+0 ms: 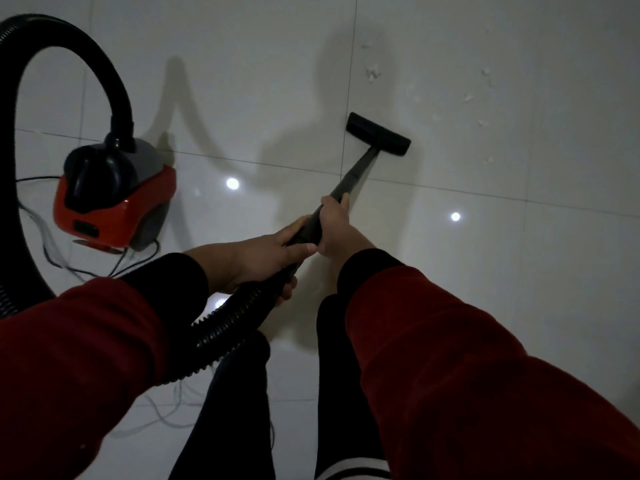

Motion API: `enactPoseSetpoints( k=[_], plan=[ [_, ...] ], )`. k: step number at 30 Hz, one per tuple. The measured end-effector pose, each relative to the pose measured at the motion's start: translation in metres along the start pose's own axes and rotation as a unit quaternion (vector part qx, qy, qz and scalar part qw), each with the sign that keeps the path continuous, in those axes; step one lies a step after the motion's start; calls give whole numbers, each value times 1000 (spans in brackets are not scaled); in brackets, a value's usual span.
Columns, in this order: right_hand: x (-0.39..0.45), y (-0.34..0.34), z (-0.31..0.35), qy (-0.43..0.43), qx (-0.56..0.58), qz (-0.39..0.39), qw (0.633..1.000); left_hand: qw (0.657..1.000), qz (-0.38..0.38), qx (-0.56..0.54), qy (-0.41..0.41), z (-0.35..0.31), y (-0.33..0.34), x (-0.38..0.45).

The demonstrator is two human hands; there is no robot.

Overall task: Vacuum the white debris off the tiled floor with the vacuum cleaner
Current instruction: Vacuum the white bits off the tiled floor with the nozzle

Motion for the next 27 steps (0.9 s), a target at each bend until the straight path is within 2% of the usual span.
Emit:
enactPoseSetpoints(
  k=[13,27],
  plan=[
    [105,-17,120,-6,-65,61,996,991,-56,-118,42,-102,29,90],
    [188,26,235,-39,-63,91,993,991,-79,-90,68,-229,-17,144]
  ],
)
Point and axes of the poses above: each hand's wrist, its own x-axis towards the middle knuckle, its own y-axis out of the palm, z = x × y, the point moved 1 cm from there along x, towards the middle knuckle, and after that the axes turned 6 degrees about -y, right-handed, at the moved point
